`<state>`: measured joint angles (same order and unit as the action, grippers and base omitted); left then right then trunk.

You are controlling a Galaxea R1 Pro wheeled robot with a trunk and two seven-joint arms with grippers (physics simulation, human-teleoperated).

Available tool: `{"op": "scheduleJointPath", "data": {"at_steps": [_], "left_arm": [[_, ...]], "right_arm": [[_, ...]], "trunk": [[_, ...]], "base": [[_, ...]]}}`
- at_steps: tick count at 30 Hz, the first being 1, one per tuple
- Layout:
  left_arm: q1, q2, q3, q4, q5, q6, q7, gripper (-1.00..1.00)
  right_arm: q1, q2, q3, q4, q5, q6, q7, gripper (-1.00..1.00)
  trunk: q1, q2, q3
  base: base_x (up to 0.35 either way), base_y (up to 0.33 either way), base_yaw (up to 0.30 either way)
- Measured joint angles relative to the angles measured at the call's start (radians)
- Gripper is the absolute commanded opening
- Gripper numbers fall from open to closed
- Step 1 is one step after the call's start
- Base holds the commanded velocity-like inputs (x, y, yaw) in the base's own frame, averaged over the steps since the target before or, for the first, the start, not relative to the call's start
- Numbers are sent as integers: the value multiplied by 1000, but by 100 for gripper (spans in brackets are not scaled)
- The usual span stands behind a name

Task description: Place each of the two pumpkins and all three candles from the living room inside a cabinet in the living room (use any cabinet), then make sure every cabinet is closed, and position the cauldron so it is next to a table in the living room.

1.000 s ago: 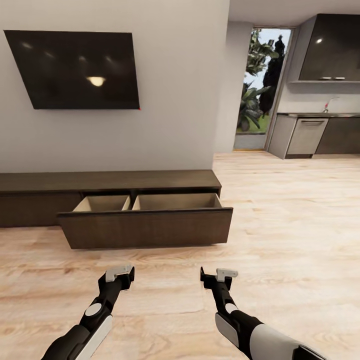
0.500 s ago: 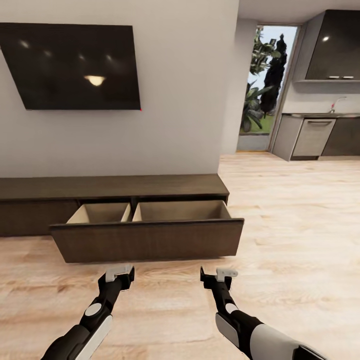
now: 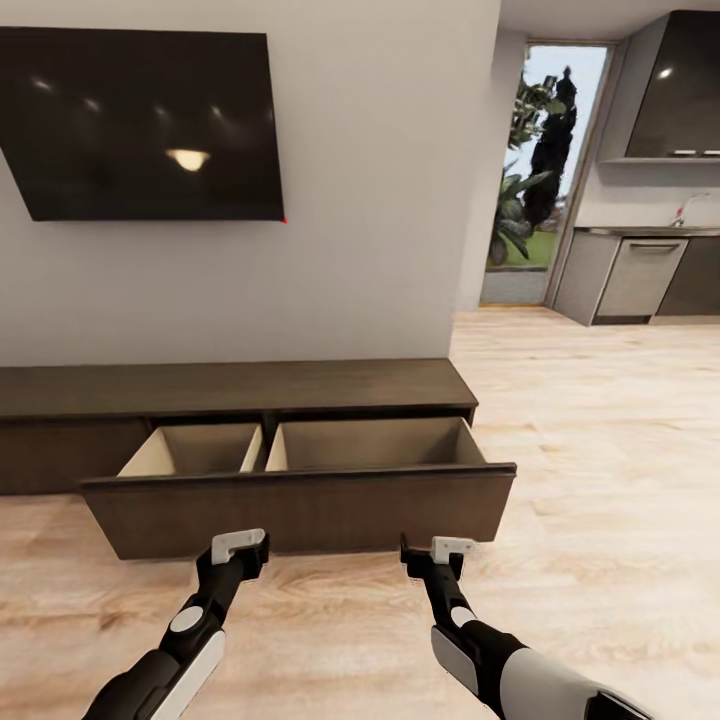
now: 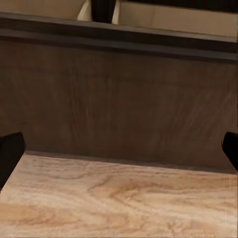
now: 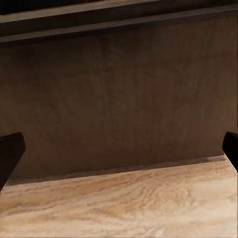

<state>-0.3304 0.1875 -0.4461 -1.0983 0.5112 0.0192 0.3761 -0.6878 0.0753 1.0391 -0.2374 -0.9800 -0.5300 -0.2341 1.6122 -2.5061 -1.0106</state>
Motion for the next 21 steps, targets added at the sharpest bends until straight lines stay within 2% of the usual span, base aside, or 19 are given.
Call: {"op": "scheduleJointPath", "data": {"at_steps": [9, 17, 21], "left_arm": [[0, -1, -4, 0, -6, -1, -5, 100], [0, 0, -6, 0, -7, -1, -7, 100], [0, 0, -11, 0, -7, -1, -9, 100]], "right_arm": [[0, 0, 0, 0, -1, 0, 0, 100], [0, 0, 0, 1, -7, 0, 6, 100], [0, 0, 0, 2, -11, 0, 9, 100]], "trunk": [[0, 0, 0], [1, 0, 0], [2, -1, -15]], "base": [[310, 70, 0], [46, 4, 0], [1, 0, 0]]}}
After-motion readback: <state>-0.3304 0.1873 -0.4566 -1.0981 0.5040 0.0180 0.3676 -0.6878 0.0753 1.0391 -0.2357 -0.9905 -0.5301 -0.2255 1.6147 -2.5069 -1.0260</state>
